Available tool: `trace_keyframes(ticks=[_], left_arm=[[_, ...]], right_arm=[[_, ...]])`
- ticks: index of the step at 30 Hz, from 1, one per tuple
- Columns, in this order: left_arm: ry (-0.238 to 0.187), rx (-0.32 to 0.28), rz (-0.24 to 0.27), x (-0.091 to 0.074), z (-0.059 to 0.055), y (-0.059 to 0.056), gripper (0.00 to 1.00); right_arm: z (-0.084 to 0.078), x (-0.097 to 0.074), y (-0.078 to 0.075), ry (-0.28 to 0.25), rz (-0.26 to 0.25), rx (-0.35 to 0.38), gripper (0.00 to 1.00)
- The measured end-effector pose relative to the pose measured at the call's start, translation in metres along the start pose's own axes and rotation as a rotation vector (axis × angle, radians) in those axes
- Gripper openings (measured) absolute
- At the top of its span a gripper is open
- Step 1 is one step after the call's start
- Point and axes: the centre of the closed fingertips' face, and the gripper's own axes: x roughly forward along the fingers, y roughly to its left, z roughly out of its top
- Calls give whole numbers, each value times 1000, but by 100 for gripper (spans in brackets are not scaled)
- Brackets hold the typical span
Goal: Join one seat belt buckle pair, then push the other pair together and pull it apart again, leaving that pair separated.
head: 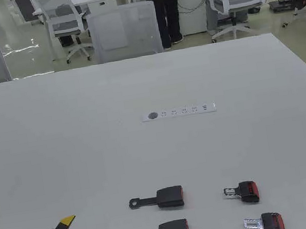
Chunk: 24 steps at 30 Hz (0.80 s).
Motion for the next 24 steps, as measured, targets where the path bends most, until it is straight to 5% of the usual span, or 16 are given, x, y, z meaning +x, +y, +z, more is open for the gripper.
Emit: trace_keyframes(ticks=[3,9,24], left_arm=[[0,2,0,0,1,0,100],[6,7,-2,1,-2,0,100],[2,16,-5,1,-2,0,100]], right_arm=[[-10,0,0,74,22,-44,100],[1,4,3,25,33,61,100],[3,2,7,22,40,82,100]])
